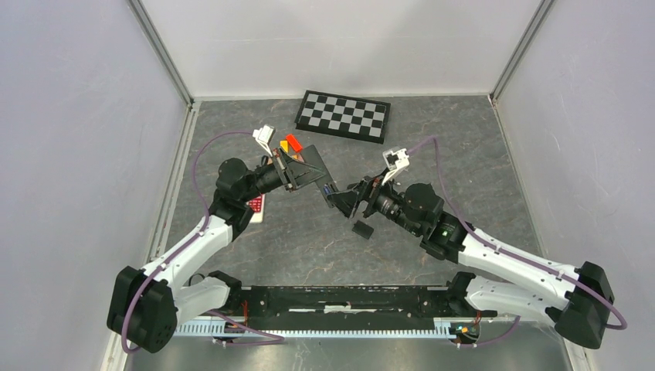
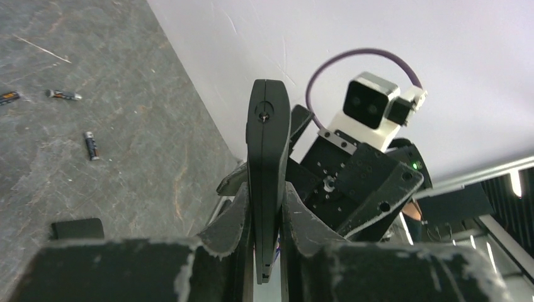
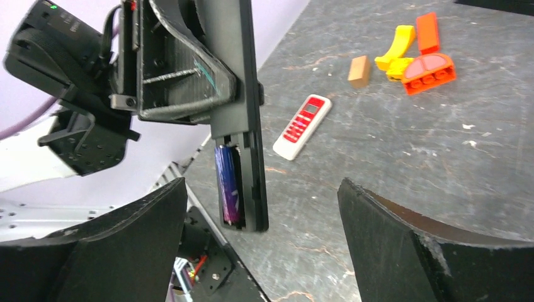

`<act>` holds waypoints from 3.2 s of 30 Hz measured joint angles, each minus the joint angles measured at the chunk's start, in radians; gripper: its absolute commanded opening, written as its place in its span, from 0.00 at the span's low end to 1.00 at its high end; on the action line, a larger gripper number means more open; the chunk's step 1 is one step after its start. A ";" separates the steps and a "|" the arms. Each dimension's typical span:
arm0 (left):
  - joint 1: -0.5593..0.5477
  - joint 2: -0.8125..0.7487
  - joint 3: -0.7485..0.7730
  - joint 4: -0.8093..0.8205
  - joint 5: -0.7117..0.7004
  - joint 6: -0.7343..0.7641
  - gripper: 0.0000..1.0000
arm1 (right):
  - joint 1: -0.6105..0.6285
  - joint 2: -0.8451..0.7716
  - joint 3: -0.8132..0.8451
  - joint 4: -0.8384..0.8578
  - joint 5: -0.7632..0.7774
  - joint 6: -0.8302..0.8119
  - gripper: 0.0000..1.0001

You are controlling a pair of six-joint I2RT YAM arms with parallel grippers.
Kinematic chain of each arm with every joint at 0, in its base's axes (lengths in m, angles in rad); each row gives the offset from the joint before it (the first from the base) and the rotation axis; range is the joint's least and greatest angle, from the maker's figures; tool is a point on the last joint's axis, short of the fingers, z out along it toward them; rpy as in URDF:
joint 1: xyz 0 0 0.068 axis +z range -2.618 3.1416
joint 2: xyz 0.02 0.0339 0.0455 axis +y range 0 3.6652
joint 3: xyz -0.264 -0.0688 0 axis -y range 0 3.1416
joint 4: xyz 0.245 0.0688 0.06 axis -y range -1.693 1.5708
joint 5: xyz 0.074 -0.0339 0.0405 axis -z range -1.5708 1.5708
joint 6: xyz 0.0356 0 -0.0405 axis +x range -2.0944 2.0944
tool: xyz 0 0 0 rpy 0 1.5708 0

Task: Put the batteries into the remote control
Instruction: Load the battery into the remote control, then pick up the battery from the center of the board.

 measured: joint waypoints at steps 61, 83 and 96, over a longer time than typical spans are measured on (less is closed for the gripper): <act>0.018 0.018 0.001 0.101 0.140 0.006 0.02 | -0.089 0.085 -0.053 0.247 -0.251 0.028 0.42; 0.019 -0.060 -0.032 -0.175 0.024 0.217 0.02 | -0.163 0.071 0.100 -0.149 -0.153 -0.191 0.75; 0.019 -0.145 -0.080 -0.411 -0.168 0.364 0.02 | -0.361 0.224 0.138 -0.522 0.120 -0.257 0.50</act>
